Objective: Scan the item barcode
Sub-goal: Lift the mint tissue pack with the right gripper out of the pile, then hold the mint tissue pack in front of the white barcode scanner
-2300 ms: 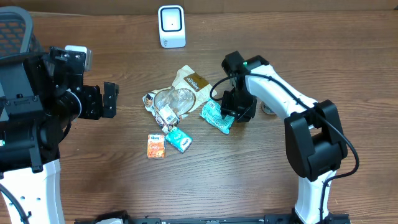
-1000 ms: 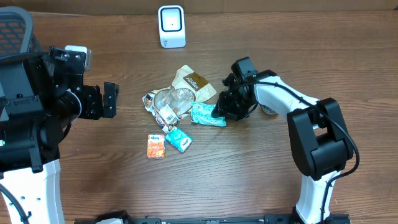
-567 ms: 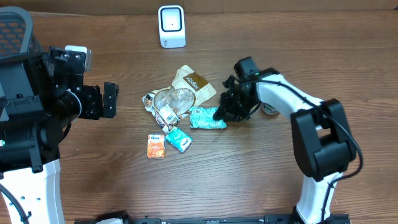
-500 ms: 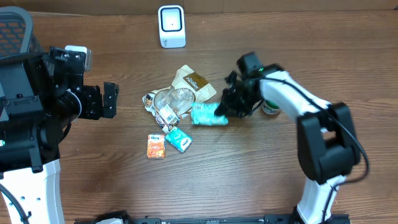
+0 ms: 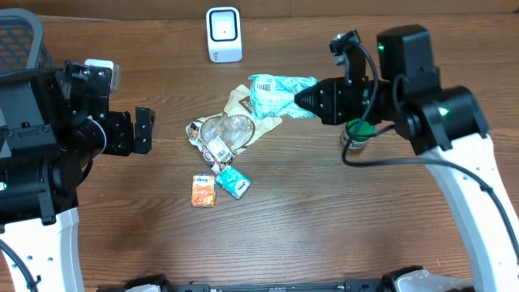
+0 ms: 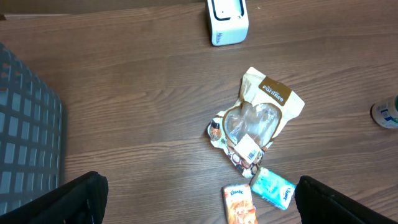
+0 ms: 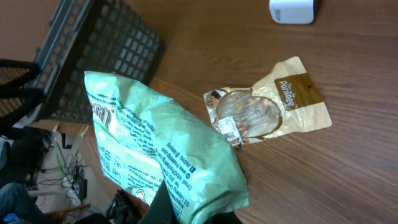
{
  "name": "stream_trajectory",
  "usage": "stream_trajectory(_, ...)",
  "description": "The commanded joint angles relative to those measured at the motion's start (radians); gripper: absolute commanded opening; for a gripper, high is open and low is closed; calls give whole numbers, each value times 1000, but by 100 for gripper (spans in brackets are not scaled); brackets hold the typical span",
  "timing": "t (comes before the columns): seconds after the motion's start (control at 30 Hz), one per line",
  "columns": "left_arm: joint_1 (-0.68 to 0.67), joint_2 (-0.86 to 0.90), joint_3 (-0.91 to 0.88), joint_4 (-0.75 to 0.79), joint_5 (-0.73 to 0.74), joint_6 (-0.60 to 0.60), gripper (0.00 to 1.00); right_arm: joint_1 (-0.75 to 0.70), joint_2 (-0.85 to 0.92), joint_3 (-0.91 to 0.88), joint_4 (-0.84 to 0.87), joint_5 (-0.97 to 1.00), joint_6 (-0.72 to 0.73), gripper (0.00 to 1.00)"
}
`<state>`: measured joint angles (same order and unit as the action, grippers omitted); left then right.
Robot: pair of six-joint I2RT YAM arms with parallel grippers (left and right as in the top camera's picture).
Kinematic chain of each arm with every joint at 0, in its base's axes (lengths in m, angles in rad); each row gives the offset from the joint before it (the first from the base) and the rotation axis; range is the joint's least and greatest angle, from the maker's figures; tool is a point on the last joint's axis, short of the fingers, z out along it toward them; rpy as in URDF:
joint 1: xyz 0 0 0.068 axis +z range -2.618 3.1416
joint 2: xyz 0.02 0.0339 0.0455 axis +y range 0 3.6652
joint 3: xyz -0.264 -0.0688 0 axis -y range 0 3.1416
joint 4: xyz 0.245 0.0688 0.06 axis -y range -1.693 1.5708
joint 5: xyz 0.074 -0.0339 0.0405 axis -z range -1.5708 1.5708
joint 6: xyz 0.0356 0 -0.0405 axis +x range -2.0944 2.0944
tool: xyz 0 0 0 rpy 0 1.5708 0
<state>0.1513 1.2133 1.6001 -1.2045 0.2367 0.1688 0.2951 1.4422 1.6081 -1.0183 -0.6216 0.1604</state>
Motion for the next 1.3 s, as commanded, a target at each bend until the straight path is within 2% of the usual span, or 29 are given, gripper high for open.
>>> stream_trajectory(0.0, 6, 4, 20, 3, 16, 26, 100, 2, -35, 11, -15, -9, -12, 4)
stream_trajectory(0.23, 6, 4, 20, 3, 16, 26, 100, 2, -28, 13, -52, 5, 55, 4)
stream_trajectory(0.33, 6, 4, 20, 3, 16, 26, 99, 4, 25, 69, -76, 50, 83, 4)
stream_trajectory(0.37, 6, 4, 20, 3, 15, 26, 100, 7, 64, 119, -103, 71, 83, 4)
stream_trajectory(0.5, 6, 4, 20, 3, 15, 26, 100, 45, 332, 505, -254, 233, 60, 4)
stream_trajectory(0.63, 6, 4, 20, 3, 16, 26, 100, 99, 586, 849, -244, 477, 23, 4)
stream_trajectory(0.7, 6, 4, 20, 3, 16, 26, 100, 130, 673, 921, -156, 624, -42, 4)
stream_trajectory(0.8, 6, 4, 20, 3, 16, 26, 99, 179, 769, 921, 44, 888, -162, 4)
stream_trajectory(0.9, 6, 4, 20, 3, 15, 26, 100, 212, 859, 919, 242, 1069, -345, 4)
stream_trajectory(1.03, 6, 4, 20, 3, 15, 26, 100, 228, 970, 918, 451, 1107, -734, 4)
stream_trajectory(1.13, 6, 4, 20, 3, 15, 26, 100, 229, 1038, 918, 577, 1107, -911, 4)
stream_trajectory(1.27, 6, 4, 20, 3, 16, 26, 100, 229, 1113, 918, 689, 1107, -1075, 4)
